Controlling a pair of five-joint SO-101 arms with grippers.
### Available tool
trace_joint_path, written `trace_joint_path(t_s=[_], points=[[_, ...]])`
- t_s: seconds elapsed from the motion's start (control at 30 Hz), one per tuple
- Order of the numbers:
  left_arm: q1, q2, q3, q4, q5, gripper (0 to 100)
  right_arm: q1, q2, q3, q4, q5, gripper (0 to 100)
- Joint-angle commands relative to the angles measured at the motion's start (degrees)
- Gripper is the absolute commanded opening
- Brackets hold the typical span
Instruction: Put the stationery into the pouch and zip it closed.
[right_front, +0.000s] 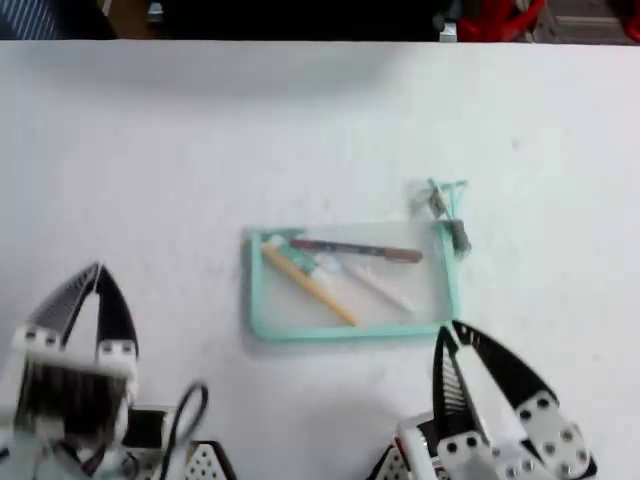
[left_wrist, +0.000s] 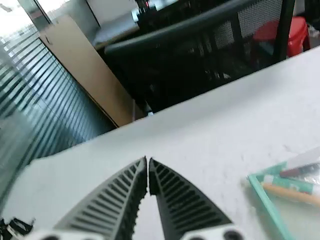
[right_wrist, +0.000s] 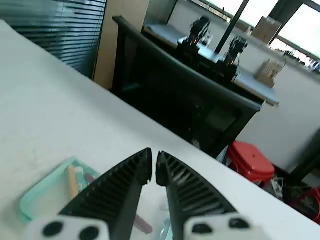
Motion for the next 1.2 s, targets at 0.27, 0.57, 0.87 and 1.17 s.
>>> trace_joint_path(t_s=[0.27,0.57,0.87,1.17], points=[[-0.40,-15.52,25.41,-12.40,-2.81,2,3.91,-4.53,12.48,-4.44,0.09,1.7],[-0.13,-15.52,53.71,-30.95,-2.81,2,4.09,-4.44,42.20,-22.99,0.53,2.1],[3.38,-15.52,70.07,-38.42,-2.73,3,7.78,-4.44,70.42,-44.44,0.18,2.1],[3.56,-15.43,71.47,-25.49,-0.26,3,7.34,-4.18,77.36,-33.71,0.18,2.0]])
